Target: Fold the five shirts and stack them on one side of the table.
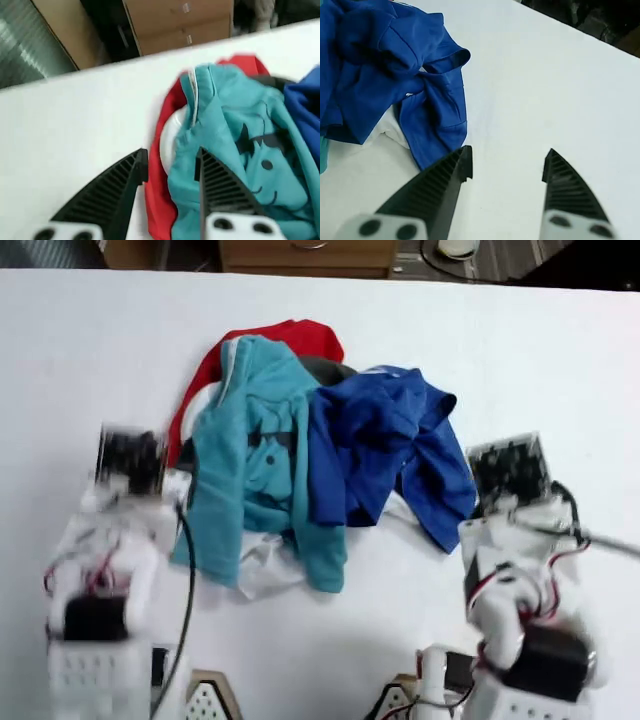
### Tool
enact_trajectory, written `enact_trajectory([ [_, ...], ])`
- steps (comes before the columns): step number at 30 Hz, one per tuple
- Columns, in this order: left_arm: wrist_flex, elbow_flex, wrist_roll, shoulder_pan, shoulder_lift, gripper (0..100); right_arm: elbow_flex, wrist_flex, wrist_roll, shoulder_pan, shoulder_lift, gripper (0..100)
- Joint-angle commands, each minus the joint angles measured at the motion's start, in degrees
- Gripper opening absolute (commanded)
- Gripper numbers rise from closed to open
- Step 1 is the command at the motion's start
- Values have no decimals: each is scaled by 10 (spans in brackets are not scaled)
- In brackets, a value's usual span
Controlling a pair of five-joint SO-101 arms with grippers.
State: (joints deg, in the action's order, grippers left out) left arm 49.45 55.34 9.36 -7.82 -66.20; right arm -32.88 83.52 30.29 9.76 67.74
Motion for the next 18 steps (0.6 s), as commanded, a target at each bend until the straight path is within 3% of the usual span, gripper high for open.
enact_trajectory([
  [1,71,-196,-4,19,257,181,103,47,1,2,-82,236],
  [7,181,-459,-4,29,561,184,140,123,5,2,-95,236],
  [11,302,-649,-4,54,733,199,136,138,7,5,-95,236],
  [18,480,-959,-1,103,942,236,136,138,9,2,-95,236],
])
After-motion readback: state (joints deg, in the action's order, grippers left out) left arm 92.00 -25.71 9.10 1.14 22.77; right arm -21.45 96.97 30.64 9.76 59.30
